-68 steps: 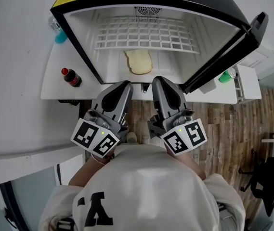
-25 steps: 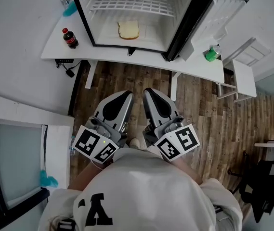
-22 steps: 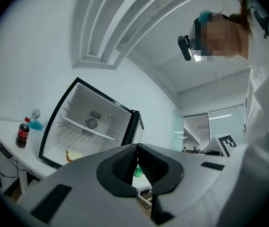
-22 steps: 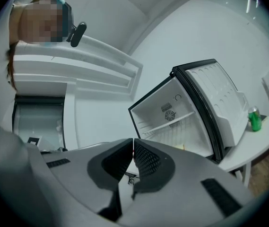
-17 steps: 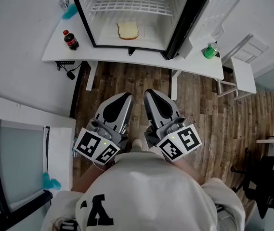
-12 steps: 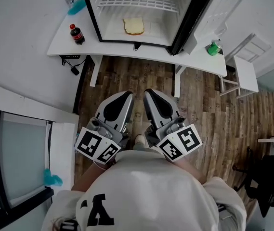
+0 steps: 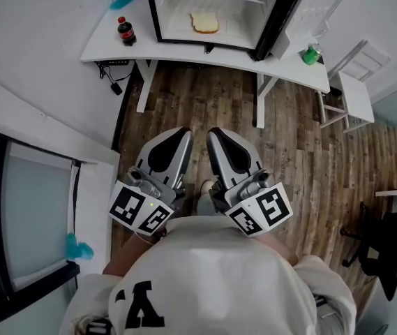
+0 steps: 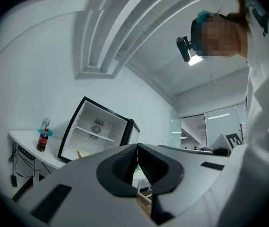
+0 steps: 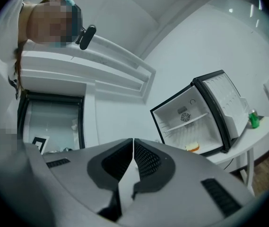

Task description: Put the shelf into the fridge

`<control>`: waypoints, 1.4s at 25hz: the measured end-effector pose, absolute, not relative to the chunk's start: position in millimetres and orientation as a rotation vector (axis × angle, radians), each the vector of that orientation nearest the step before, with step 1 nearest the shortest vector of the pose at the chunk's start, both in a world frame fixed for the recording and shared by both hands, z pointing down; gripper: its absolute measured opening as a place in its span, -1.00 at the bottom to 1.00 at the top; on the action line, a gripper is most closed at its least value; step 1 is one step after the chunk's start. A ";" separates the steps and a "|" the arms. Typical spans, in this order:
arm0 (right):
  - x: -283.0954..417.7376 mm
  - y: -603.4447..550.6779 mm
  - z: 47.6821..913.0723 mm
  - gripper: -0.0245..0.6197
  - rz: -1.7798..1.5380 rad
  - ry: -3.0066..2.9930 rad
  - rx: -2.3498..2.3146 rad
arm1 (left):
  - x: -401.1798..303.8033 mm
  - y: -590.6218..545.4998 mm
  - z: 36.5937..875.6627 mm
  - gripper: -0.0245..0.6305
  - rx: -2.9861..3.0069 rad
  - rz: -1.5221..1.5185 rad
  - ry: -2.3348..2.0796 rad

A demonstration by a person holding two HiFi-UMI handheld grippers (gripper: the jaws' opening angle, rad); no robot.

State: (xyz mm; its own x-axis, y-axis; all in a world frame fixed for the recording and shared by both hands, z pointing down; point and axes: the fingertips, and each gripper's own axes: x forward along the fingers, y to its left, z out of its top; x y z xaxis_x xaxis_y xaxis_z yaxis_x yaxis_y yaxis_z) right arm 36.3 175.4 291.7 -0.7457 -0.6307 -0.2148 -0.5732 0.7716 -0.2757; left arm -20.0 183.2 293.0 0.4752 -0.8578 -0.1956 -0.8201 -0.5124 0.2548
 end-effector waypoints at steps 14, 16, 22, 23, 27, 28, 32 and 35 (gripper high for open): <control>32.0 281.5 301.0 -0.83 -0.295 2.628 -0.998 | -22.4 286.4 300.3 -0.91 2.617 -0.454 -1.387; 33.3 289.0 298.7 -0.83 -0.281 2.627 -0.999 | -20.5 294.2 300.3 -0.91 2.621 -0.456 -1.378; 34.7 303.9 290.6 -0.83 -0.221 2.646 -0.977 | -17.0 306.0 289.1 -0.91 2.647 -0.475 -1.394; 34.8 305.0 290.6 -0.83 -0.217 2.650 -0.974 | -16.6 306.8 288.5 -0.91 2.648 -0.475 -1.398; 38.6 309.5 291.8 -0.83 -0.228 2.658 -0.965 | -12.6 310.8 289.1 -0.91 2.634 -0.475 -1.391; 38.7 310.8 293.4 -0.83 -0.238 2.668 -0.953 | -10.7 311.0 289.1 -0.91 2.631 -0.480 -1.383; 41.4 312.0 303.4 -0.83 -0.289 2.713 -0.939 | 3.5 311.9 288.8 -0.91 2.624 -0.506 -1.325; 46.5 313.8 299.5 -0.83 -0.230 2.718 -0.964 | 10.8 314.2 287.0 -0.91 2.648 -0.493 -1.319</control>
State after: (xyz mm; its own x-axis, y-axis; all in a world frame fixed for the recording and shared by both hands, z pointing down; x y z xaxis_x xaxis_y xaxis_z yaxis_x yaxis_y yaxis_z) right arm 46.5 313.8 299.5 -0.7506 -0.6361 -0.1788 -0.5970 0.7689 -0.2288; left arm 10.8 314.2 287.0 0.5611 -0.7962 -0.2265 -0.7495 -0.6048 0.2692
